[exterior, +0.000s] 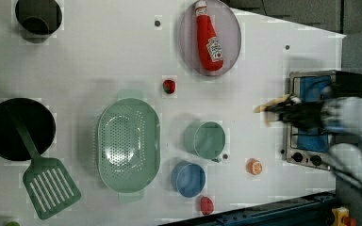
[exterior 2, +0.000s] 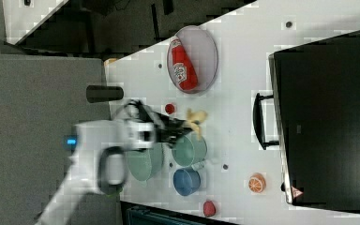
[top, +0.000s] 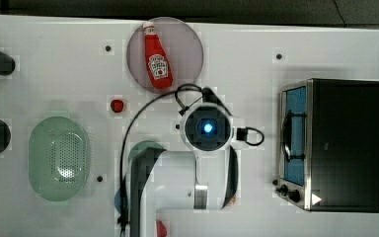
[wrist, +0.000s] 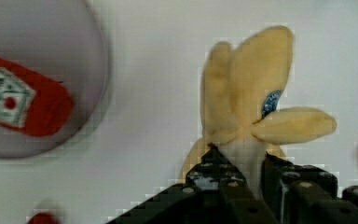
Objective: Pick banana from table and place on oven.
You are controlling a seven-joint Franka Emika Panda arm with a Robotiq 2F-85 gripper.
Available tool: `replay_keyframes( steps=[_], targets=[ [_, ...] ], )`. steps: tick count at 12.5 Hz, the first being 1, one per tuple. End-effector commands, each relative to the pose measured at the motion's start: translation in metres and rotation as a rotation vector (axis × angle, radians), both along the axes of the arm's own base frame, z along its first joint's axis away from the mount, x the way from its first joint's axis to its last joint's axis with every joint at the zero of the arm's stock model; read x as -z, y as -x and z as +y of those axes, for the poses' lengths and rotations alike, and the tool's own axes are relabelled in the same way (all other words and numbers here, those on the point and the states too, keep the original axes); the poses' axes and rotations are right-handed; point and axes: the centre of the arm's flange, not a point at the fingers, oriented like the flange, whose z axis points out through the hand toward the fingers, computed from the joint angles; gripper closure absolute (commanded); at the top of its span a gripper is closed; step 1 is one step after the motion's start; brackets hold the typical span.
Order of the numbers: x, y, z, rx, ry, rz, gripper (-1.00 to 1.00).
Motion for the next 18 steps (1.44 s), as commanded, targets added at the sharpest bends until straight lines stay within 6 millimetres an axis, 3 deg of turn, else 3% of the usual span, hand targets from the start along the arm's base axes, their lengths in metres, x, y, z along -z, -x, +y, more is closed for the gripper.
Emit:
replay_keyframes(
  steps=[1, 4, 6, 8, 11, 16, 18],
  targets=[
    [-0.125, 0.003, -0.005, 0.024, 0.010, -0.025, 0.58],
    [-0.210, 0.010, -0.010, 0.038, 0.009, 0.021, 0.58],
    [-0.237, 0.003, -0.029, 0.069, 0.005, 0.001, 0.58],
    [-0.234, -0.006, -0.065, 0.062, -0.001, 0.002, 0.58],
    [-0.212, -0.015, -0.147, 0.042, 0.002, 0.021, 0.58],
    [-0.169, 0.008, -0.311, -0.099, 0.085, -0.029, 0.58],
    [-0.143, 0.023, -0.352, -0.135, 0.096, 0.016, 0.58]
  ],
)
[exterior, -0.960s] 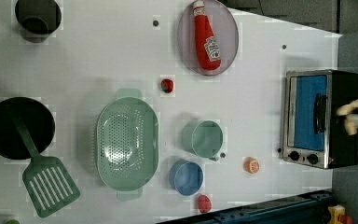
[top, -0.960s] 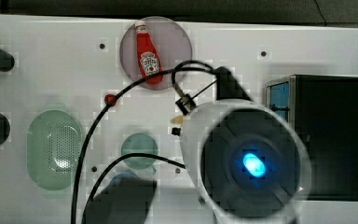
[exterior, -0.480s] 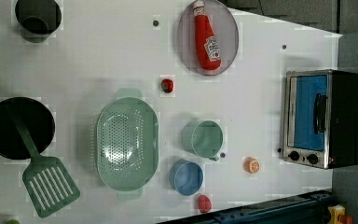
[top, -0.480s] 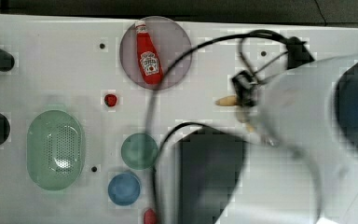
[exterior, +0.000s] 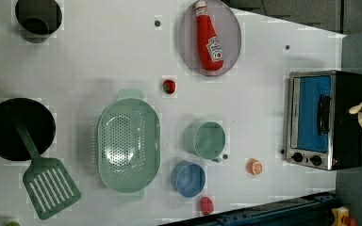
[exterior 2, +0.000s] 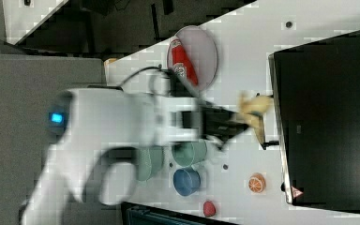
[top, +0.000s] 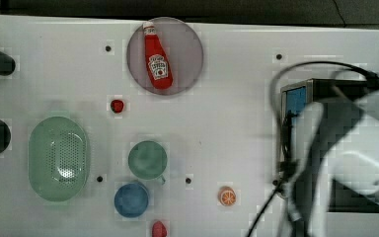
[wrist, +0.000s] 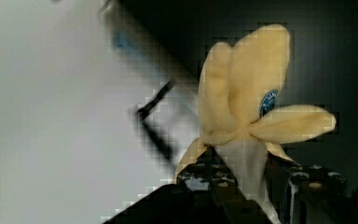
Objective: Pick banana from table and place on oven.
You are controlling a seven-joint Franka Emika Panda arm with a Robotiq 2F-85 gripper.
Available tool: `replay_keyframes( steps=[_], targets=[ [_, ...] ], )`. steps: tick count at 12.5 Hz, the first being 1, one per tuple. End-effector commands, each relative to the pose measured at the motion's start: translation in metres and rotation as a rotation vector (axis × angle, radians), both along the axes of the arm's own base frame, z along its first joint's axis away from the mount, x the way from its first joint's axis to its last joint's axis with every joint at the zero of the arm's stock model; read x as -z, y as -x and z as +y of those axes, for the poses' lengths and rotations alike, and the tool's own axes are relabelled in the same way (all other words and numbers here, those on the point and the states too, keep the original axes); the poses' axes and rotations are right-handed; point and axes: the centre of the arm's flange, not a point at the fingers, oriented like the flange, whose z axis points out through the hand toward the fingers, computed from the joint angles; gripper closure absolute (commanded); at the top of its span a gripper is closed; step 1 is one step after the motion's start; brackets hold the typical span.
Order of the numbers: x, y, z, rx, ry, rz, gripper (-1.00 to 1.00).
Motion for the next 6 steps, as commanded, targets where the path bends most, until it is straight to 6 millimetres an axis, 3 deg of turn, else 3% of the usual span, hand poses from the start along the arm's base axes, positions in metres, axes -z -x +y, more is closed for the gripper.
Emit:
replay_keyframes(
  steps=[1, 3, 6],
  targets=[
    [-0.031, 0.035, -0.060, -0.107, 0.012, -0.064, 0.58],
    [-0.009, 0.036, -0.070, -0.081, -0.006, -0.035, 0.53],
    [0.004, 0.031, -0.074, -0.078, 0.008, -0.034, -0.12]
  ],
)
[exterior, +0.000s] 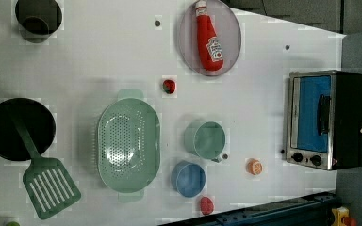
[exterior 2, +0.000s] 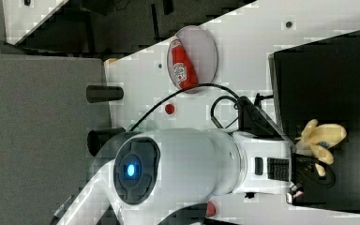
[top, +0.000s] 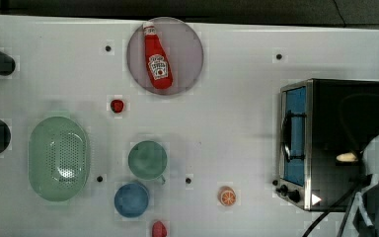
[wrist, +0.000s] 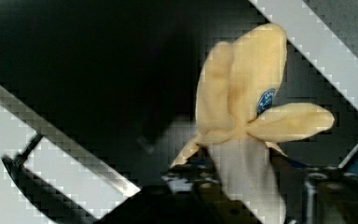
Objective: Pick banana from table and place on oven.
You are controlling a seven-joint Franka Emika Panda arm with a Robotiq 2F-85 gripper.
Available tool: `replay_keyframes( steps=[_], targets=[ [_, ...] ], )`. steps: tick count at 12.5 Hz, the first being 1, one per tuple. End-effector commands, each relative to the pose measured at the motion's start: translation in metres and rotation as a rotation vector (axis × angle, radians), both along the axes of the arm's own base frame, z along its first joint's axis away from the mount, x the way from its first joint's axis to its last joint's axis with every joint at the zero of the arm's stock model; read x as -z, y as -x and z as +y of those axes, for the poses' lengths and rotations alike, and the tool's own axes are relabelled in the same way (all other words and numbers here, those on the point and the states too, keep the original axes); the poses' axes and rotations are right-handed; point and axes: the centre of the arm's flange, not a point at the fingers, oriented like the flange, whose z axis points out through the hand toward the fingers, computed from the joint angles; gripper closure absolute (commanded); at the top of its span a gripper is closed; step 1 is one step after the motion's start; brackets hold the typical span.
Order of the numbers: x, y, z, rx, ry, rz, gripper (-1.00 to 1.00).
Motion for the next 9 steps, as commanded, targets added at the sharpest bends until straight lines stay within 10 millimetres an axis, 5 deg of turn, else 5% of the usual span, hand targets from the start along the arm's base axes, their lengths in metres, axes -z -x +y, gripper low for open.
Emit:
replay_keyframes(
  steps=[1, 4, 6, 9],
  targets=[
    [-0.009, -0.034, 0.029, -0.127, 0.026, -0.029, -0.34],
    [-0.010, -0.036, 0.032, -0.132, 0.021, -0.028, -1.00],
    [-0.021, -0.051, 0.052, -0.177, 0.026, -0.050, -1.00],
    [-0.080, -0.076, 0.099, -0.159, 0.046, -0.160, -1.00]
  ],
)
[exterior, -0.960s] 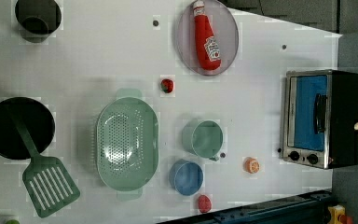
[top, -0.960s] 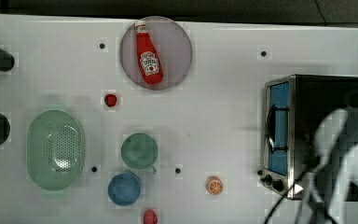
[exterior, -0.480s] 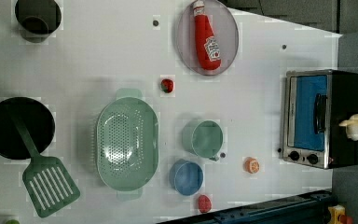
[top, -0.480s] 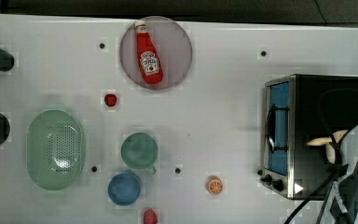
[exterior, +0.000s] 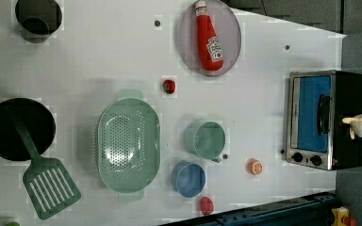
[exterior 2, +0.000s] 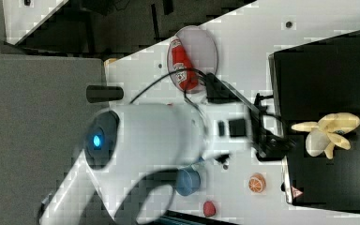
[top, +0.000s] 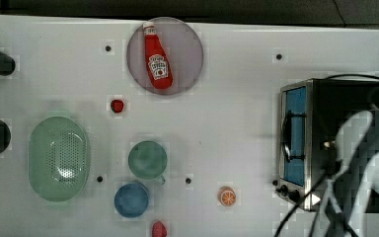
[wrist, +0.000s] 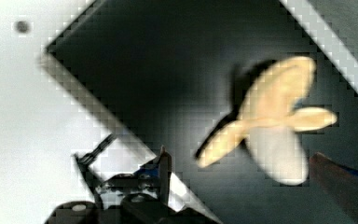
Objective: Pick banana from table and place on oven.
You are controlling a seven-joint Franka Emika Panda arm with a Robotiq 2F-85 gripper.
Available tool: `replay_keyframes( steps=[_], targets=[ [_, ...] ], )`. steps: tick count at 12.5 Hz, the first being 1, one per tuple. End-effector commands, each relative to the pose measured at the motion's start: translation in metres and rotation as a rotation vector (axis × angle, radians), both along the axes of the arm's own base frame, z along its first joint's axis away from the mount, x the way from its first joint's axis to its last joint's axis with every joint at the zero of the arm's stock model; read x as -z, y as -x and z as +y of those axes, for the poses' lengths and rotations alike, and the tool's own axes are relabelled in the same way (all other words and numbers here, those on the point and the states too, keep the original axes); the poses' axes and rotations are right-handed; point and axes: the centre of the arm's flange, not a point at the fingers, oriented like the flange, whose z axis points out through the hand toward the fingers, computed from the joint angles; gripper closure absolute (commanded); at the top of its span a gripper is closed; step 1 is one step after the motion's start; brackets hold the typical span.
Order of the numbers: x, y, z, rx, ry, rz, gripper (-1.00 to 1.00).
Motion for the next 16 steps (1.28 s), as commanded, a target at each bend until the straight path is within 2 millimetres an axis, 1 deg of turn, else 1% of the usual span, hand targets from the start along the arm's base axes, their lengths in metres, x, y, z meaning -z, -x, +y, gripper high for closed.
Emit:
replay_keyframes(
  steps=[1, 3, 4, 6, 7, 9, 10, 11, 13, 14, 16],
  targets=[
    [-0.090, -0.027, 0.071, 0.010, -0.007, -0.137, -1.00],
    [-0.115, -0.014, 0.121, 0.082, -0.097, -0.063, -1.00],
    [-0.130, -0.007, 0.148, 0.153, -0.126, -0.028, -1.00],
    [-0.162, 0.004, 0.201, 0.282, -0.140, -0.016, -1.00],
    [-0.176, 0.007, 0.228, 0.305, -0.137, -0.033, -1.00],
    [-0.200, 0.011, 0.278, 0.271, -0.127, -0.073, -1.00],
    [-0.209, 0.013, 0.295, 0.240, -0.104, -0.088, -1.00],
    [-0.214, 0.016, 0.306, 0.214, -0.074, -0.097, -1.00],
    [-0.216, 0.020, 0.324, 0.179, -0.047, -0.077, -1.00],
    [-0.216, 0.022, 0.330, 0.169, -0.045, -0.070, -1.00],
    [-0.217, 0.022, 0.332, 0.164, -0.044, -0.072, -1.00]
  ],
)
